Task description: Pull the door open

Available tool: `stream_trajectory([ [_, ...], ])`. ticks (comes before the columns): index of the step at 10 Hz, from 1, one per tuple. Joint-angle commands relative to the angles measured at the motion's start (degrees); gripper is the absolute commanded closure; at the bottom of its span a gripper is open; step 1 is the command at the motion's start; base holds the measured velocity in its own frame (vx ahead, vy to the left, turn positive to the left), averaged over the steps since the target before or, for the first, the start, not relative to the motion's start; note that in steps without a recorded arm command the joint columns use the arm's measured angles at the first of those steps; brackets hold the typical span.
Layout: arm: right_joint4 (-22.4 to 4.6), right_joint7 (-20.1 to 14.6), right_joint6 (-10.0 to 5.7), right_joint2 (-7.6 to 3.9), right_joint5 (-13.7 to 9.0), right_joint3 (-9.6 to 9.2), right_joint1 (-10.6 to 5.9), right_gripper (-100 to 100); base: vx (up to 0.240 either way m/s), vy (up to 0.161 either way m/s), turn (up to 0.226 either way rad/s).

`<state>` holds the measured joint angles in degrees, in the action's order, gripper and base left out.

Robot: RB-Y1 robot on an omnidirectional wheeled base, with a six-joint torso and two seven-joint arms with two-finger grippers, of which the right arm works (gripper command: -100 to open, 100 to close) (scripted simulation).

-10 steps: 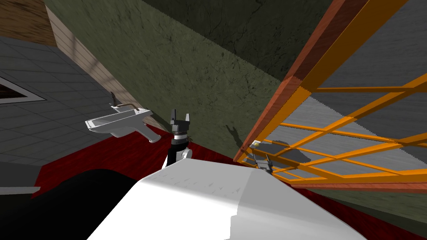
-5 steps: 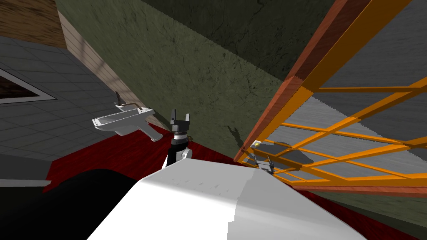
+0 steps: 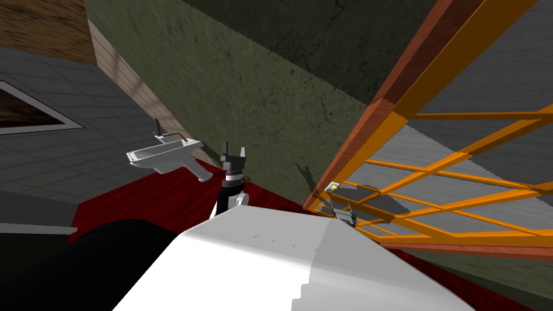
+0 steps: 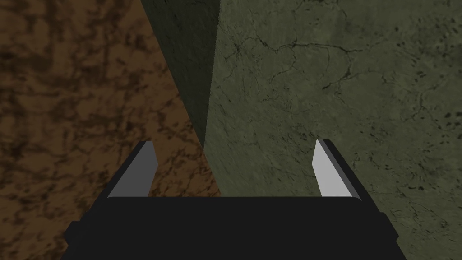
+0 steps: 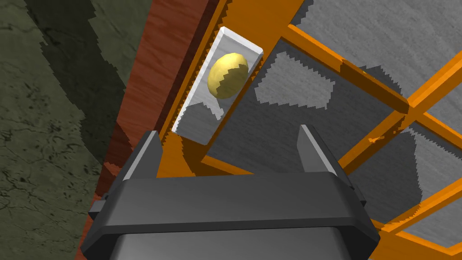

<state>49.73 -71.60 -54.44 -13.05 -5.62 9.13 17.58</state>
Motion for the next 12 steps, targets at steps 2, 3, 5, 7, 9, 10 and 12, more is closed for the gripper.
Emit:
stream_trajectory([
  [2, 0.33, -4.14, 0.15, 0.13, -0.49, 0.02, 0.4, -100, -0.016, 0.001, 0.025],
  [3, 0.68, -5.67, 0.29, 0.2, -0.78, 0.03, 0.71, -100, -0.02, 0.0, 0.056],
  [5, 1.02, -8.64, 0.42, 0.28, -1.07, 0.04, 1.03, -100, -0.016, -0.003, 0.024],
  [7, 1.35, -11.25, 0.55, 0.35, -1.36, 0.05, 1.35, -100, -0.011, 0.0, 0.022],
  [9, 1.63, -13.4, 0.66, 0.41, -1.59, 0.06, 1.6, -100, -0.014, 0.0, 0.033],
  [10, 1.9, -15.54, 0.77, 0.47, -1.82, 0.07, 1.85, -100, -0.013, 0.0, 0.019],
  [12, 2.17, -17.68, 0.88, 0.53, -2.05, 0.08, 2.11, -100, -0.014, -0.001, 0.029],
])
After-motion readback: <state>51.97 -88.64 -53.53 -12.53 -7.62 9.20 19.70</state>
